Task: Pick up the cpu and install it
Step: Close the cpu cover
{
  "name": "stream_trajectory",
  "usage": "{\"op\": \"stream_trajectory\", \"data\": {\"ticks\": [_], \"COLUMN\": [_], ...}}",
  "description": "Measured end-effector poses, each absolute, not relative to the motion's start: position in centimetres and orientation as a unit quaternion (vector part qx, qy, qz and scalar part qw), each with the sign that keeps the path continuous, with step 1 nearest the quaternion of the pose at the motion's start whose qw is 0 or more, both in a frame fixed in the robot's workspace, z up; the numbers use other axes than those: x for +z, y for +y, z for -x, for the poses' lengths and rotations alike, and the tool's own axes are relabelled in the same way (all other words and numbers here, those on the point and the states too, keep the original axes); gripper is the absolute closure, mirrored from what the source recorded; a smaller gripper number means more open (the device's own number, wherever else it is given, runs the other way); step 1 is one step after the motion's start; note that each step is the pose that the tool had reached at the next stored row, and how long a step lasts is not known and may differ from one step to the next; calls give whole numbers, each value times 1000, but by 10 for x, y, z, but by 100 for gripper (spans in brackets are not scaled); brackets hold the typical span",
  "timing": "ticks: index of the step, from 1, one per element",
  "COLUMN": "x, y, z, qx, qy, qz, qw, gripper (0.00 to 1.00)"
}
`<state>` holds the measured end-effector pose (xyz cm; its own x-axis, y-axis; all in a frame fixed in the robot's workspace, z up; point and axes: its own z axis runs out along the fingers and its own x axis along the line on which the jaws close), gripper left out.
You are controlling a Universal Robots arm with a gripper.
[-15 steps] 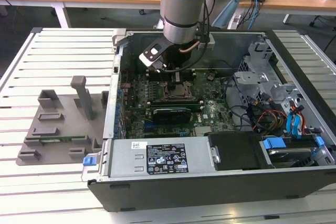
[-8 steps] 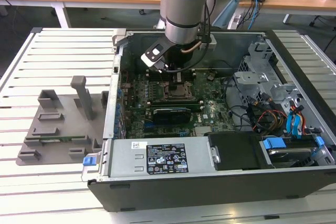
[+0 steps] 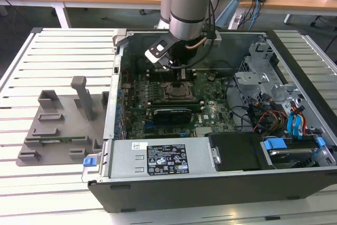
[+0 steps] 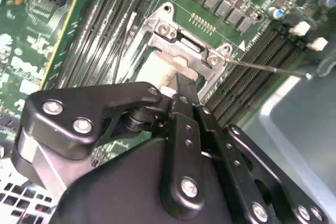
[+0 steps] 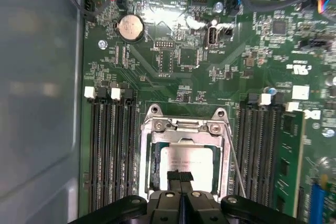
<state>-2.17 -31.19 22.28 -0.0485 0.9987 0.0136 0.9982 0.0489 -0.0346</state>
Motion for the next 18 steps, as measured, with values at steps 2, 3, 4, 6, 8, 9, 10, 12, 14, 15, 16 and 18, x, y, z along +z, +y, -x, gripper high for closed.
{"op": "stream_trajectory", "data": {"ticks": [2,3,4,6,8,9,10,12,14,15,16,18], "x": [232,237,240,248,251,253,255,261,268,268,268,268], "y": [-312,-312,-312,-312,-312,-312,-312,-312,-312,-312,-312,-312], "z": [22,22,22,22,22,22,22,22,22,22,22,22], "qx": [7,7,7,7,7,7,7,7,7,7,7,7], "qy": [-724,-724,-724,-724,-724,-724,-724,-724,-724,-724,-724,-724], "qz": [689,689,689,689,689,689,689,689,689,689,689,689], "qw": [18,18,18,18,18,18,18,18,18,18,18,18], "gripper": [89,89,89,89,89,89,89,89,89,89,89,89]}}
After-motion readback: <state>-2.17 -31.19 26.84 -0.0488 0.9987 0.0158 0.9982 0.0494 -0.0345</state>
